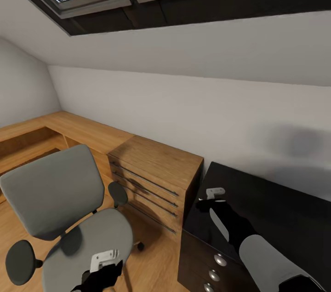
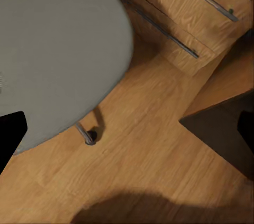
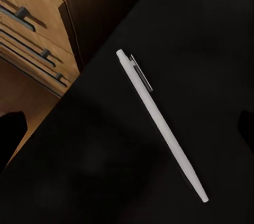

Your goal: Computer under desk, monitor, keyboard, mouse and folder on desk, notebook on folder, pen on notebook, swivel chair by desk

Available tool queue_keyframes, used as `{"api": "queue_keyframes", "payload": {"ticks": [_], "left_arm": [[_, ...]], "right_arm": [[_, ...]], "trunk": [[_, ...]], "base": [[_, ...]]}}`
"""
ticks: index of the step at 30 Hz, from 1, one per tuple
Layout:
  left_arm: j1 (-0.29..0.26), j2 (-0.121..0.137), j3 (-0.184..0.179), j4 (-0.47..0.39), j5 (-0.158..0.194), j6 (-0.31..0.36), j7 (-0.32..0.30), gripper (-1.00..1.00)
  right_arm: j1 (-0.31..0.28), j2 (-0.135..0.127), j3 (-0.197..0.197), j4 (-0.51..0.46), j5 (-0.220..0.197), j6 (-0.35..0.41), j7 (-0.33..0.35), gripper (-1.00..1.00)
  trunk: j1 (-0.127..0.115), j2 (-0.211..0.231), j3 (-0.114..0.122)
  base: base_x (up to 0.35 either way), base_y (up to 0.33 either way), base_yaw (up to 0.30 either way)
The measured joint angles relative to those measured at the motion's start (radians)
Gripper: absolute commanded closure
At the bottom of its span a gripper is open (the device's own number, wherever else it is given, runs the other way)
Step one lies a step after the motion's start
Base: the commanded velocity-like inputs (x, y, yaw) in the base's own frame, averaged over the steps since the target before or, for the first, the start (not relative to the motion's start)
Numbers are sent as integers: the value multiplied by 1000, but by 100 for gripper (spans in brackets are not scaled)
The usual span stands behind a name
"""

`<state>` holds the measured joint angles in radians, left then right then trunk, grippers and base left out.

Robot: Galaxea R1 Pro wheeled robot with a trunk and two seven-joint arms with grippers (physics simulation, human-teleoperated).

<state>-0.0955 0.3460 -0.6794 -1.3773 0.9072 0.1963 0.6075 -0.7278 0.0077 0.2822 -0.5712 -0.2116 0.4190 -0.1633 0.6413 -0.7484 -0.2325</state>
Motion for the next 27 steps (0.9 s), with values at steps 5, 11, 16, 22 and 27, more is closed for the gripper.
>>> {"api": "queue_keyframes", "payload": {"ticks": [5,11,16,22,27], "left_arm": [[0,-35,147,-149,18,198,5,-100],[0,-107,252,-220,26,272,3,-100],[0,-117,279,-225,25,275,4,-100],[0,-87,283,-215,25,276,3,-100],[0,-84,285,-216,25,275,3,-100]], "right_arm": [[0,-29,-3,-24,-3,6,24,-100],[0,-50,-4,-50,-2,8,55,-100],[0,-61,-4,-56,-2,13,61,-100],[0,-119,-4,-54,-9,16,155,-100],[0,-123,-6,-44,-9,17,165,-100]], "trunk": [[19,-35,-16],[42,-77,-35],[61,-112,-50],[84,-154,-69],[104,-189,-85]], "base": [[0,0,0],[0,0,0],[0,0,0],[0,0,0],[0,0,0]]}}
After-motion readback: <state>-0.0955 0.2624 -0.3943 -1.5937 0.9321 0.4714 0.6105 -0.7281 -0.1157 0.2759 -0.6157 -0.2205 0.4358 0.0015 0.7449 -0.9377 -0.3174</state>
